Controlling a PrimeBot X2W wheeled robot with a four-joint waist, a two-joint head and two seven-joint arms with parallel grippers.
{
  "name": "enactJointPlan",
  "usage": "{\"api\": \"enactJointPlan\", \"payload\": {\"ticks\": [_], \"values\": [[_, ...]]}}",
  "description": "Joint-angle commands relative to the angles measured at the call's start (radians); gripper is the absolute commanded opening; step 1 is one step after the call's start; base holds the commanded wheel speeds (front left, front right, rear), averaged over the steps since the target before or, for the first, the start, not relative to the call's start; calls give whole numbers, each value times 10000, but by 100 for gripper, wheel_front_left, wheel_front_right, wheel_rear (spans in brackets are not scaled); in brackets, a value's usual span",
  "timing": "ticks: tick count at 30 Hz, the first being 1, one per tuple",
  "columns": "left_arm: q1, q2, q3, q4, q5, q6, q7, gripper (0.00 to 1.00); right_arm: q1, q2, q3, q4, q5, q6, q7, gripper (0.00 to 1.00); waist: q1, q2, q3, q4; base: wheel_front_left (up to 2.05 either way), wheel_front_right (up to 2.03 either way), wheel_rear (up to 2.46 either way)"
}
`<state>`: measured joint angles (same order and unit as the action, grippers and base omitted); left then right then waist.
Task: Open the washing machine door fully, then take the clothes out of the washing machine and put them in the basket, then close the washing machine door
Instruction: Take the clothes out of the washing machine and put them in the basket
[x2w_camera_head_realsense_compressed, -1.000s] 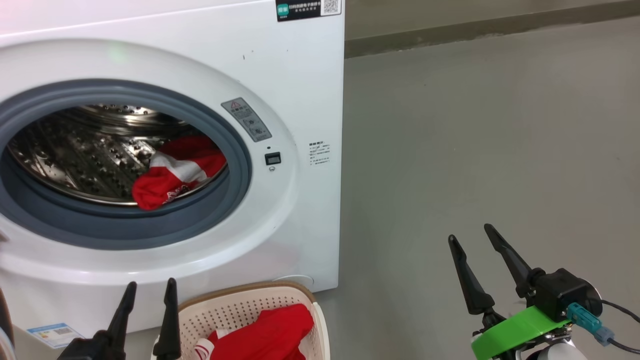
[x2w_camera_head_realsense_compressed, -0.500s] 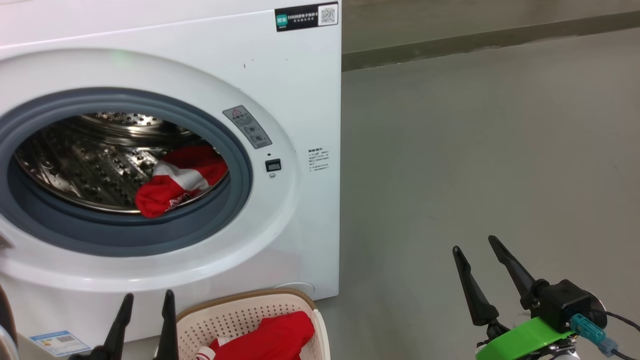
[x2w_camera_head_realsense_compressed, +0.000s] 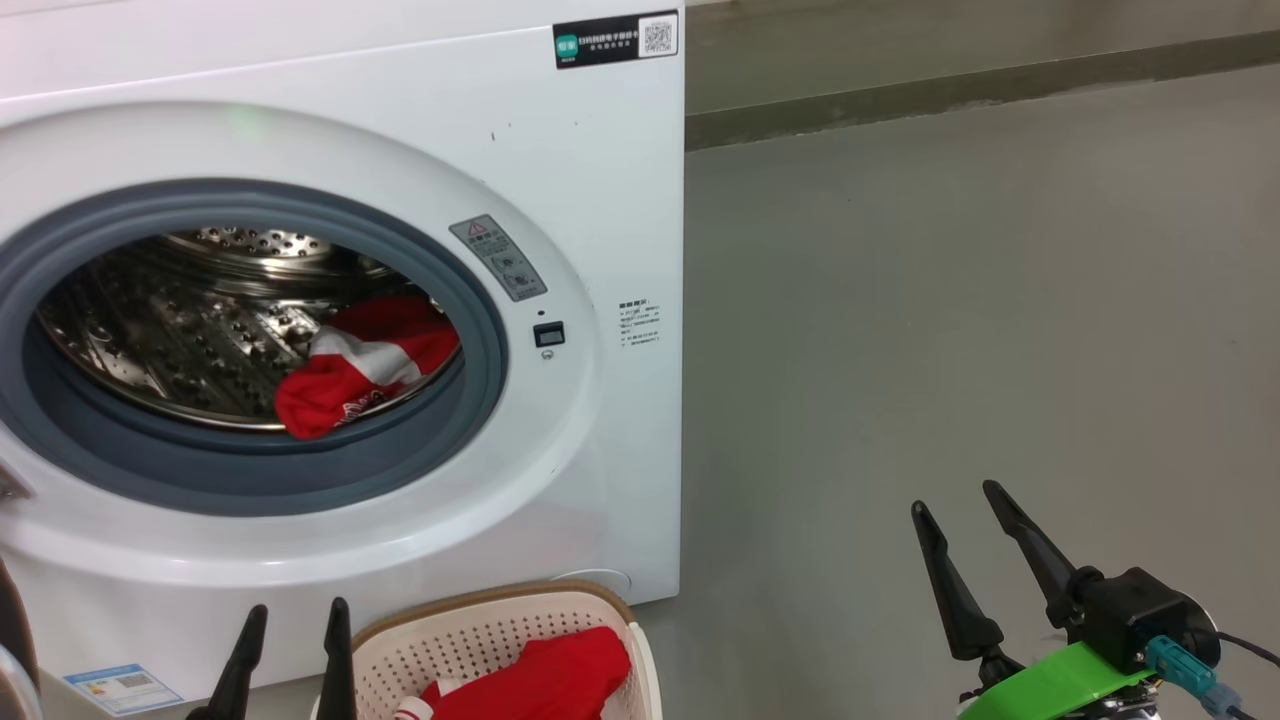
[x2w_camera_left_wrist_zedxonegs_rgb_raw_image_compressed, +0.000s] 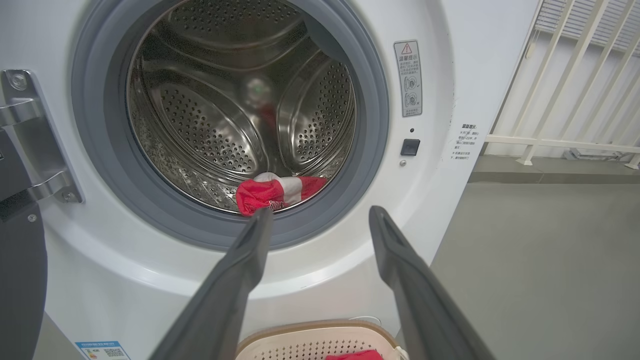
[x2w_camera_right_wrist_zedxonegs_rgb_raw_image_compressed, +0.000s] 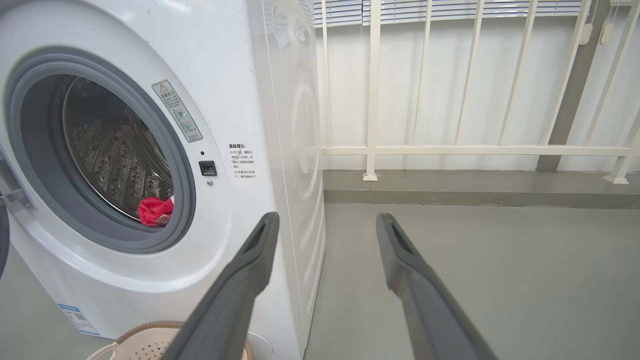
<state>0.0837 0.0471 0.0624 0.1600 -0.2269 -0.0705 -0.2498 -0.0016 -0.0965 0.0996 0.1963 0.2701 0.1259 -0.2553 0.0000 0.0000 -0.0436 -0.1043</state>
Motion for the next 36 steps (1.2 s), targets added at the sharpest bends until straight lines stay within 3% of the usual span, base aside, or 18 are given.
{"api": "enactJointPlan", "payload": {"ticks": [1, 23, 36], "values": [[-144, 37, 359, -315, 37, 42, -120, 100, -146, -156, 155, -226, -102, 48, -65, 100, 0, 0, -6, 2, 0, 0, 0], [-187, 33, 324, -150, -76, 172, -120, 100, -179, -198, 194, -185, -72, 48, -65, 100, 0, 0, 23, 11, 0, 0, 0], [-2076, 206, 102, 1208, -251, 278, 41, 100, -447, -262, 422, -210, -37, 48, -65, 100, 0, 0, 801, 245, 0, 0, 0]]}}
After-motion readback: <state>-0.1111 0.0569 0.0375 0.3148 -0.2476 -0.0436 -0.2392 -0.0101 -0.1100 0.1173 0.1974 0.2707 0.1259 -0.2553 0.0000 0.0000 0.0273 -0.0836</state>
